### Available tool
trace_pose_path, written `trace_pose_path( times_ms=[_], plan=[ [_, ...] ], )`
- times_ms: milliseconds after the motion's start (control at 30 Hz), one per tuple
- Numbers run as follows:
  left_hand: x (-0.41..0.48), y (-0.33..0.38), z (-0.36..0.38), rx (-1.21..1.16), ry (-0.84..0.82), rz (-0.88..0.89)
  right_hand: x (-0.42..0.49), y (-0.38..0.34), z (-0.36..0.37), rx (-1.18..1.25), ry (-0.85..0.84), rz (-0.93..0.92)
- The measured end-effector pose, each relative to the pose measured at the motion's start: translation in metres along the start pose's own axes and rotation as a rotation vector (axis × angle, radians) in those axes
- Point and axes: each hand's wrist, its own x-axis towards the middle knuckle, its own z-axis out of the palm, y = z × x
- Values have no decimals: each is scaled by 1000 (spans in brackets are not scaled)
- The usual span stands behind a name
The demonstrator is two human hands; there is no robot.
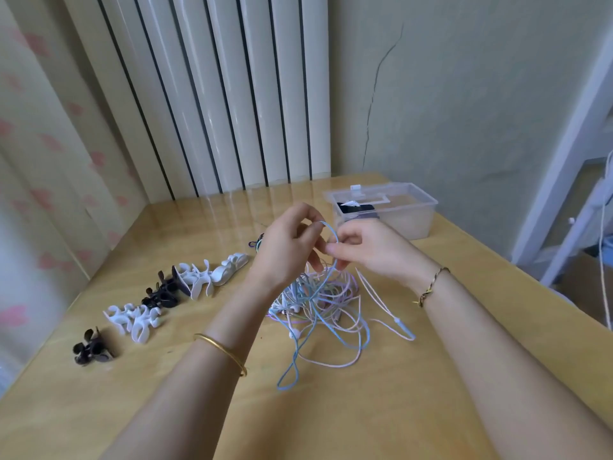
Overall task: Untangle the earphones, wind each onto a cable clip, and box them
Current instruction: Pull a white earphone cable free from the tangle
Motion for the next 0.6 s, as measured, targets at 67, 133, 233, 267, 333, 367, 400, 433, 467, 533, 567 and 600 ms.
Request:
trace_pose_path(
  times_ms=[67,133,233,267,333,367,400,433,467,533,567,600],
  plan=[
    [0,-3,-3,55,6,13,0,3,2,24,98,-24],
    [0,-8,-8,159,3,1,0,3,0,130,183,-38],
    [1,-14,-13,266,-34,-29,-2,-2,1,408,188,-33],
    [1,-15,-13,295,-55,-34,-2,-3,3,509,193,-16],
    [2,-14,-13,368,-101,-20,-2,-5,8,655,245,11],
    [3,-13,-12,395,-111,-9,-2,-6,11,672,276,13],
    [3,-12,-12,412,-113,-1,-2,-6,12,658,299,7],
    [4,-12,-12,419,-119,1,-1,-7,14,630,309,0],
    [5,-11,-12,413,-138,-6,-2,-7,14,600,305,-6],
    [6,-10,-12,368,-187,-52,-1,-8,15,540,290,-12],
    [6,-9,-13,300,-191,-88,-1,-8,14,502,287,-13],
    [5,-6,-13,194,-174,-127,0,-7,14,465,284,-8]
  ],
)
